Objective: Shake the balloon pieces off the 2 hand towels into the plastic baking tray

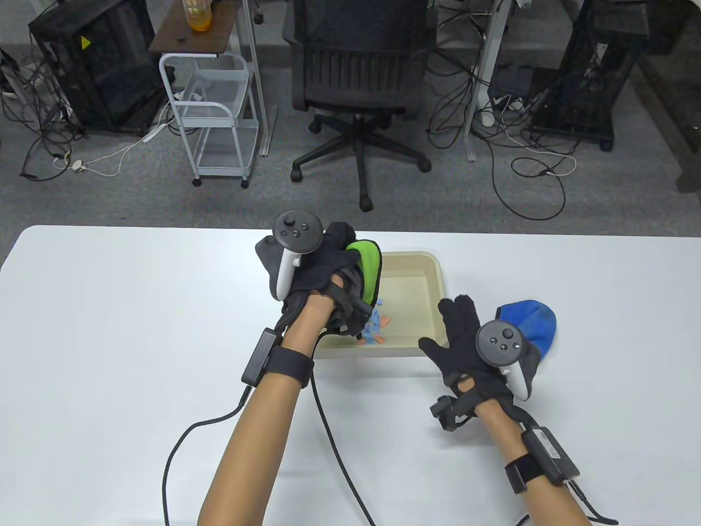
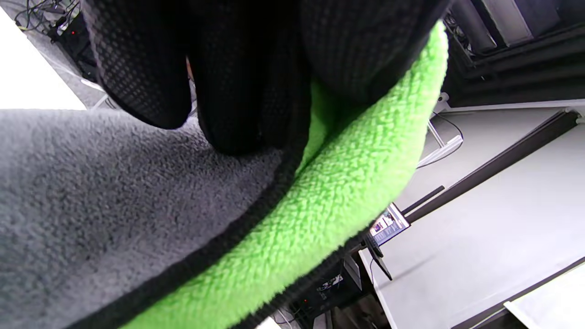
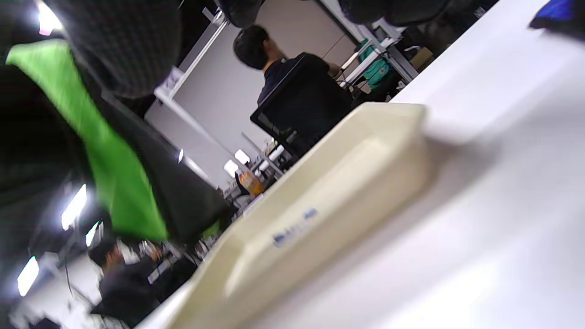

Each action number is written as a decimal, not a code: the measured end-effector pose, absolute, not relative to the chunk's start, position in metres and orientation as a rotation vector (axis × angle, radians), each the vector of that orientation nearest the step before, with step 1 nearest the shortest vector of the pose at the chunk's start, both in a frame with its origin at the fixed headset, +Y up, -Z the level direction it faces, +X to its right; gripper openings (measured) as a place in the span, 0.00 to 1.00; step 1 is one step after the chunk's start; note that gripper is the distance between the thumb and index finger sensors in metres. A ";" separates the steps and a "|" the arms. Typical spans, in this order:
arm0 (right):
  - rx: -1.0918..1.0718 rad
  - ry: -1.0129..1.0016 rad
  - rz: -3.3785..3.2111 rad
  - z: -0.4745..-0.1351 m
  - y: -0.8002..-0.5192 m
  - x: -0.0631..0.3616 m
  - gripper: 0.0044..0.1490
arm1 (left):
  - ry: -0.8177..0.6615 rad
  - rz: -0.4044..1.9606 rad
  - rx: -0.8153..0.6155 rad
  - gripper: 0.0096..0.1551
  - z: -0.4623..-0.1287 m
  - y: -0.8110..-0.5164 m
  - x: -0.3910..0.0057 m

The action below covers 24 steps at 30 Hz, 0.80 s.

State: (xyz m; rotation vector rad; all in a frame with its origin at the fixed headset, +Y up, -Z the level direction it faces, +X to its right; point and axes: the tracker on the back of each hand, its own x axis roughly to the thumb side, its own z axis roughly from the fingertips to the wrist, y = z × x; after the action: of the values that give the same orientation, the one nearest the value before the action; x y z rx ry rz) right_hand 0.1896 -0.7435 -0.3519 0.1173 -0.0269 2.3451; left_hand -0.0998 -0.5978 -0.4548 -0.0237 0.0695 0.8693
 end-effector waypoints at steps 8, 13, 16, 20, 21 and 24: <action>0.182 0.029 2.519 -0.316 -0.761 0.177 0.55 | 0.090 0.817 -0.013 0.21 -0.445 -0.606 -0.096; 0.200 0.032 2.515 -0.312 -0.760 0.177 0.54 | 0.070 0.780 0.015 0.21 -0.435 -0.600 -0.099; 0.207 0.014 2.540 -0.311 -0.759 0.183 0.54 | 0.088 0.785 0.030 0.21 -0.429 -0.591 -0.114; 0.199 0.017 2.523 -0.312 -0.758 0.190 0.54 | 0.155 0.788 0.063 0.21 -0.423 -0.579 -0.149; 0.196 0.014 2.519 -0.312 -0.758 0.191 0.54 | 0.171 0.785 0.077 0.21 -0.421 -0.576 -0.159; 0.212 0.002 2.521 -0.312 -0.755 0.191 0.54 | 0.218 0.781 0.109 0.21 -0.415 -0.568 -0.191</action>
State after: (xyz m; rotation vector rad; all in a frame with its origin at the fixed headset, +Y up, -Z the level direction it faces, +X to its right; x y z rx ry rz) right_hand 0.1912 -0.7552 -0.3120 0.2117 0.0018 2.5208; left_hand -0.1906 -0.5682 -0.4146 0.1089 0.2177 0.7809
